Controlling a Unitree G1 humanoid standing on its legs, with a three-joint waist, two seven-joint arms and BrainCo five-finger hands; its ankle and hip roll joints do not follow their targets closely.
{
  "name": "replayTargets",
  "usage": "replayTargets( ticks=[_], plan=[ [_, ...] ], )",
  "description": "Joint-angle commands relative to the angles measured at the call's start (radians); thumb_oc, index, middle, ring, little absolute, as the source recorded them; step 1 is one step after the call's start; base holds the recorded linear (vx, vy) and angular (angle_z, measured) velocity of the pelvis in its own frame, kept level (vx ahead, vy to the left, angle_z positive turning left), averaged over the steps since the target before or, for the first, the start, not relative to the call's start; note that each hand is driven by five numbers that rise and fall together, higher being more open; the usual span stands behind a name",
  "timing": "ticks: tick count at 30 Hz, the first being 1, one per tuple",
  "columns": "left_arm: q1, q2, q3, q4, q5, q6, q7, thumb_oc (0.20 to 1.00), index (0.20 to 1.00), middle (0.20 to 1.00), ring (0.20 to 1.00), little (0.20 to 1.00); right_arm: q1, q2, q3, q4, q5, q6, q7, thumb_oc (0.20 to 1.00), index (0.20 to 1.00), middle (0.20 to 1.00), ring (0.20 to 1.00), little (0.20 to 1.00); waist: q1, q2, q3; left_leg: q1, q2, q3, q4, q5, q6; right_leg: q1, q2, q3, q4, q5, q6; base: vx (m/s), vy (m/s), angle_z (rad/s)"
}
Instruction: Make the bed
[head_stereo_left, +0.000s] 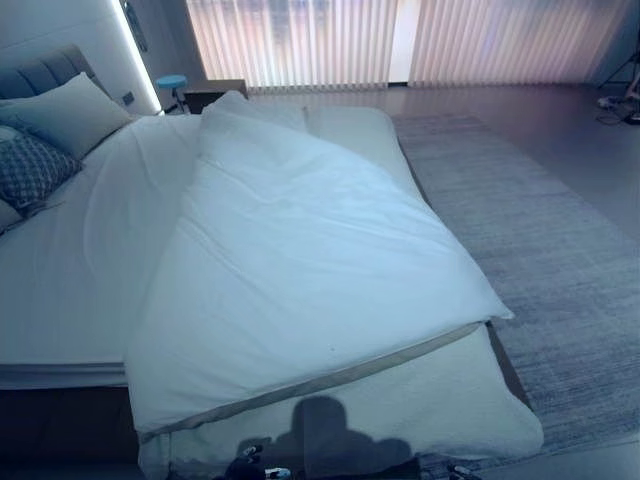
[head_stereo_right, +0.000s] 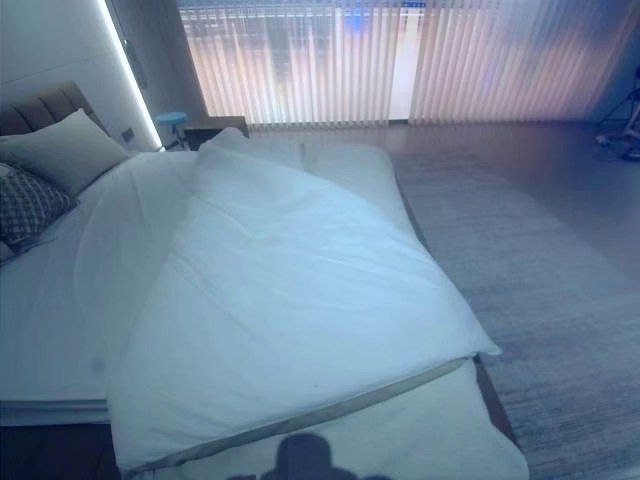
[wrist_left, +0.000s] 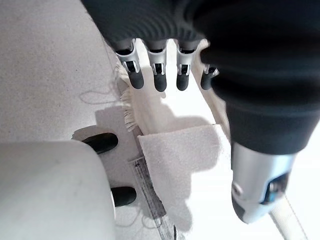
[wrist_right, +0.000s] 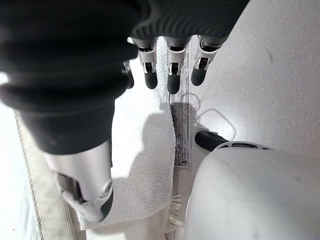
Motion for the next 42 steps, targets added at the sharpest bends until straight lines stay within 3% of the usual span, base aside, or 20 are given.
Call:
replayTargets(
  ticks=[1, 8, 10, 11, 13, 15, 16, 18, 26, 34, 42],
  plan=[
    [-0.053, -0.021, 0.039, 0.092, -0.023, -0.025, -0.010, 1.000, 1.000, 1.000, 1.000, 1.000, -0.015, 0.002, 0.003, 0.049, 0.013, -0.043, 0.008, 1.000, 1.000, 1.000, 1.000, 1.000, -0.017, -0.050, -0.036, -0.010, 0.039, 0.016, -0.003, 0.009, -0.041, -0.002, -0.110, 0.015, 0.006, 0.037, 0.152, 0.00, 0.000, 0.00],
    [-0.066, -0.024, 0.093, 0.095, -0.144, -0.015, -0.024, 1.000, 1.000, 1.000, 1.000, 1.000, -0.024, -0.008, 0.011, 0.044, 0.000, -0.042, 0.005, 1.000, 1.000, 1.000, 1.000, 1.000, -0.025, -0.070, -0.004, -0.042, 0.040, 0.016, -0.003, 0.013, -0.037, -0.034, -0.101, 0.018, 0.006, 0.049, 0.151, -0.04, -0.003, 0.00],
    [-0.098, -0.023, 0.107, 0.077, -0.223, -0.016, -0.020, 1.000, 1.000, 1.000, 1.000, 1.000, -0.048, -0.015, 0.018, 0.026, 0.008, -0.045, -0.003, 1.000, 1.000, 1.000, 1.000, 1.000, -0.030, -0.080, 0.053, -0.073, 0.042, 0.018, 0.007, 0.017, -0.026, -0.097, -0.099, 0.020, 0.074, 0.049, 0.148, -0.19, 0.013, 0.01],
    [-0.098, -0.023, 0.107, 0.077, -0.223, -0.016, -0.020, 1.000, 1.000, 1.000, 1.000, 1.000, -0.048, -0.015, 0.018, 0.026, 0.008, -0.045, -0.003, 1.000, 1.000, 1.000, 1.000, 1.000, -0.029, -0.080, 0.052, -0.075, 0.041, 0.018, 0.008, 0.017, -0.026, -0.099, -0.100, 0.021, 0.075, 0.048, 0.148, -0.18, 0.028, -0.02],
    [-0.146, -0.023, 0.136, 0.064, -0.341, -0.022, -0.012, 1.000, 1.000, 1.000, 1.000, 1.000, -0.079, -0.017, 0.025, -0.030, 0.043, -0.054, -0.016, 1.000, 1.000, 1.000, 1.000, 1.000, -0.040, -0.094, 0.124, -0.171, 0.035, 0.024, 0.118, -0.004, -0.021, -0.197, -0.120, 0.029, 0.187, 0.037, 0.153, -0.29, 0.032, -0.06],
    [-0.146, -0.023, 0.136, 0.064, -0.341, -0.022, -0.012, 1.000, 1.000, 1.000, 1.000, 1.000, -0.080, -0.016, 0.025, -0.030, 0.043, -0.054, -0.016, 1.000, 1.000, 1.000, 1.000, 1.000, -0.041, -0.094, 0.121, -0.179, 0.035, 0.024, 0.124, -0.007, -0.021, -0.203, -0.121, 0.028, 0.191, 0.035, 0.153, -0.20, 0.021, -0.03],
    [-0.203, -0.038, 0.166, 0.034, -0.464, -0.032, 0.012, 1.000, 1.000, 1.000, 1.000, 1.000, -0.105, -0.023, 0.026, -0.077, 0.078, -0.060, -0.037, 1.000, 1.000, 1.000, 1.000, 1.000, -0.052, -0.101, 0.168, -0.281, 0.025, 0.021, 0.232, -0.026, -0.027, -0.280, -0.137, 0.026, 0.255, 0.032, 0.153, -0.22, 0.025, 0.03],
    [-0.250, -0.043, 0.184, 0.016, -0.541, -0.035, 0.025, 1.000, 1.000, 1.000, 1.000, 1.000, -0.127, -0.030, 0.032, -0.105, 0.094, -0.061, -0.056, 1.000, 1.000, 1.000, 1.000, 1.000, -0.064, -0.103, 0.188, -0.357, 0.020, 0.020, 0.296, -0.037, -0.032, -0.344, -0.141, 0.035, 0.301, 0.027, 0.151, -0.24, 0.025, 0.11],
    [-0.431, -0.057, 0.242, -0.081, -0.780, -0.063, 0.101, 1.000, 1.000, 1.000, 1.000, 1.000, -0.196, -0.052, 0.081, -0.246, 0.127, -0.063, -0.108, 1.000, 1.000, 1.000, 1.000, 1.000, -0.102, -0.105, 0.229, -0.582, 0.039, 0.024, 0.420, -0.045, -0.047, -0.556, -0.142, 0.053, 0.408, 0.014, 0.141, -0.15, 0.015, 0.00],
    [-0.551, -0.036, 0.304, -0.107, -0.894, -0.094, 0.158, 1.000, 1.000, 1.000, 1.000, 1.000, -0.214, -0.063, 0.114, -0.387, 0.168, -0.077, -0.119, 1.000, 1.000, 1.000, 1.000, 1.000, -0.126, -0.120, 0.260, -0.674, 0.057, 0.042, 0.498, -0.069, -0.049, -0.653, -0.146, 0.066, 0.472, 0.004, 0.147, -0.02, 0.044, -0.08],
    [-0.693, 0.048, 0.386, -0.097, -0.971, -0.129, 0.211, 1.000, 1.000, 1.000, 1.000, 1.000, -0.211, -0.087, 0.138, -0.502, 0.201, -0.100, -0.125, 1.000, 1.000, 1.000, 1.000, 1.000, -0.156, -0.145, 0.278, -0.744, 0.072, 0.055, 0.561, -0.098, -0.043, -0.719, -0.133, 0.082, 0.505, -0.005, 0.152, 0.01, 0.030, -0.13]
  ],
)
